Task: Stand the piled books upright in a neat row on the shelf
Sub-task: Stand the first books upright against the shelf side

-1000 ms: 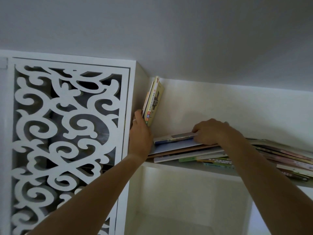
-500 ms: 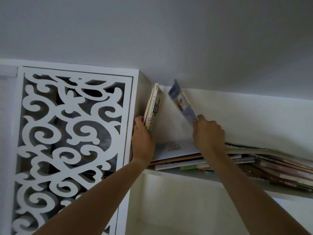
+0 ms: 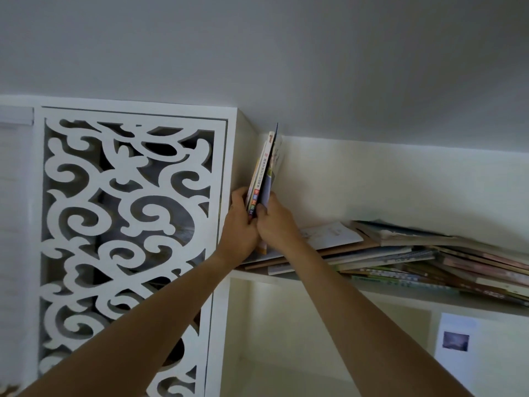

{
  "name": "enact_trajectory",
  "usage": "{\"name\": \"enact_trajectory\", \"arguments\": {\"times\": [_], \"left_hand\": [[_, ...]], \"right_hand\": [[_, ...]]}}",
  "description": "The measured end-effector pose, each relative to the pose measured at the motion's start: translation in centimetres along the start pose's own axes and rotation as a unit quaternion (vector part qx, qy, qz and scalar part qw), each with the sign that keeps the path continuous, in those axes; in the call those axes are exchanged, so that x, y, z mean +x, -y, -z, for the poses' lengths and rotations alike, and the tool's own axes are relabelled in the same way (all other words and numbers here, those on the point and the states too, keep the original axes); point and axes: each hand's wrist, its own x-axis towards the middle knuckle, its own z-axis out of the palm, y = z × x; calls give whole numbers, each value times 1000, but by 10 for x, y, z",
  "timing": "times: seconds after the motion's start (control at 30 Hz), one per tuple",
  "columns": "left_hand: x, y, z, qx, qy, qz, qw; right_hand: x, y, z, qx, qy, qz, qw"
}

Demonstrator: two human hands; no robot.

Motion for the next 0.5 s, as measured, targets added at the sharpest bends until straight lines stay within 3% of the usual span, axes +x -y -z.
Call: {"name": "enact_trajectory", "arguments": {"times": [0.1,0.17,0.27,0.37,0.5], "left_hand": [[3,-6,7,-158,33,71,984],[7,-16,6,-206,33,100,973],[9,-22,-1,-95,20,91,991],[9,-16,-11,20,-52,68,996],[12,0,-12,94,-42,-60,993]], "right_hand": [[8,-6,9,-60,74,29,995],[8,-12,11,-114,127,44,984],[2,-15,7,-185,197,40,962],[-6,-22,8,-218,239,35,946],[-17,-24,37,-310,238,50,919]]}}
